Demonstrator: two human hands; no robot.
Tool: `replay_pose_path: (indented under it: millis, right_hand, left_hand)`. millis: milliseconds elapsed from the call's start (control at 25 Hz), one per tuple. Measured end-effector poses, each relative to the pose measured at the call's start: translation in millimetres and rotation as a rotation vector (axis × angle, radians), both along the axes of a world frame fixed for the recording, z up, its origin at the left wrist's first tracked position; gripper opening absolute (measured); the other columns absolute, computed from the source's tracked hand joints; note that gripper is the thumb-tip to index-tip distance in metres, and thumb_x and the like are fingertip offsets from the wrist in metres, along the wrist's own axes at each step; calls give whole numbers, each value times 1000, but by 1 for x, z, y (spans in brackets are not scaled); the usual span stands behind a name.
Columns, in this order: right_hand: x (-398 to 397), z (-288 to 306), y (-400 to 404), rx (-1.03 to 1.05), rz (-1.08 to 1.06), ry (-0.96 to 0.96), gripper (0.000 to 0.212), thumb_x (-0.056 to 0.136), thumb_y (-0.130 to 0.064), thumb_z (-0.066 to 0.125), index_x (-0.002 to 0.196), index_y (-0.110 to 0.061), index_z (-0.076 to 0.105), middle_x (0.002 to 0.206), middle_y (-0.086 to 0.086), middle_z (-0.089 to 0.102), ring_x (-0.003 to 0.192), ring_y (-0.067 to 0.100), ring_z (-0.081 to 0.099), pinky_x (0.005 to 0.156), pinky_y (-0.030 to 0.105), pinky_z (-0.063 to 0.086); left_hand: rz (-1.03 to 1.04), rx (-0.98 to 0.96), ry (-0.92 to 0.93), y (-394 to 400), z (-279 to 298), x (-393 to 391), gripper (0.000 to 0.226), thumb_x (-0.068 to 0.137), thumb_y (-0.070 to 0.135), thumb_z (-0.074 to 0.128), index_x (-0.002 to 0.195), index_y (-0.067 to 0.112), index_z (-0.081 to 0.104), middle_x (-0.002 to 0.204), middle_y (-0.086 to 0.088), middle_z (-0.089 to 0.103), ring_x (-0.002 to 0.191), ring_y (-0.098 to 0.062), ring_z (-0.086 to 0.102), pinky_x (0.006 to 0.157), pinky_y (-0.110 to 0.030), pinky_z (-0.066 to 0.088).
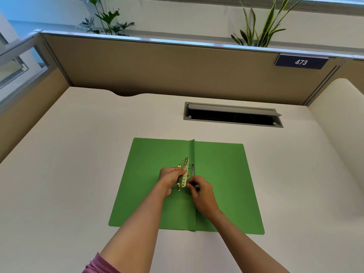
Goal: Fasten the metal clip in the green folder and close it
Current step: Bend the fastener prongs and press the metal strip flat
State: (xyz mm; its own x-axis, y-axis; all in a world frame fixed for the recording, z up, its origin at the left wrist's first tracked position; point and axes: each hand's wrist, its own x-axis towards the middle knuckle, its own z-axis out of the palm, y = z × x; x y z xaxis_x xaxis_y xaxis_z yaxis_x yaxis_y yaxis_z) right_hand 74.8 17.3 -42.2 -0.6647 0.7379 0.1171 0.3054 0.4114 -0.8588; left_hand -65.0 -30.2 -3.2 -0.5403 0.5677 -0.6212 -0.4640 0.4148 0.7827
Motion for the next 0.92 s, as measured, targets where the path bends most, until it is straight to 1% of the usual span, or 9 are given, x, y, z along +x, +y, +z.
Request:
replay_pose_path:
  millis: [80,160,280,400,520,680,760,840,920]
  right_hand:
    - [0,1,0,10,2,-5,13,83,-3,66,81,-16,63,78,-4,63,74,0,54,68,8,40]
    - [-1,1,1,16,-4,-7,13,82,-3,66,81,-16,63,77,-4,62,73,-1,53,68,8,39]
    - [-2,0,0,3,-21,-4,12,83,-3,66,82,-15,64,78,-3,64,74,2,55,68,8,41]
    - [-3,1,0,-28,-40,-12,10,84,-3,66,83,-13,66,80,0,66,76,10,59,68,12,44]
    - [-4,3,0,-51,-41,-17,10,84,-3,66,83,-14,66,80,0,67,76,9,59,69,10,44]
    - [-1,5,0,-100,-49,-3,8,84,-3,68,85,-11,70,82,2,70,78,8,62,71,10,46]
    - [1,6,0,-130,-69,18,9,82,-4,71,88,-11,71,84,1,71,78,7,63,70,12,49]
    - [4,8,0,-167,-97,49,13,79,-3,73,89,-11,70,86,1,71,77,7,64,65,14,53]
    - [7,8,2,-199,-139,67,16,78,0,73,90,-11,70,87,1,70,77,6,64,63,16,54]
  left_hand:
    - [-2,-2,-1,1,0,1,7,86,10,73,85,3,73,78,-8,76,63,-13,72,62,-23,57]
    - [-3,-5,0,0,1,1,7,85,10,73,85,3,73,79,-8,76,65,-14,72,64,-25,56]
    - [1,-5,-2,0,0,1,7,85,10,73,86,3,73,79,-8,76,63,-12,72,59,-22,54]
    - [7,-5,3,0,1,1,6,85,9,74,82,4,72,74,-6,76,57,-9,72,47,-15,51]
    - [16,-18,7,1,1,2,6,85,10,74,83,4,72,76,-7,76,59,-10,72,47,-15,51]
    - [4,-24,44,1,-1,5,8,85,10,75,82,4,71,72,-6,75,53,-5,71,41,-11,47]
    - [-13,-37,72,2,-2,5,9,84,12,76,85,4,73,77,-5,76,60,-6,71,57,-15,50]
    - [-29,-55,121,2,-5,6,11,82,15,78,87,5,75,85,-7,76,76,-10,69,76,-23,47]
    - [-47,-61,155,2,-8,8,13,80,16,81,87,7,77,92,-9,76,89,-19,69,86,-31,52]
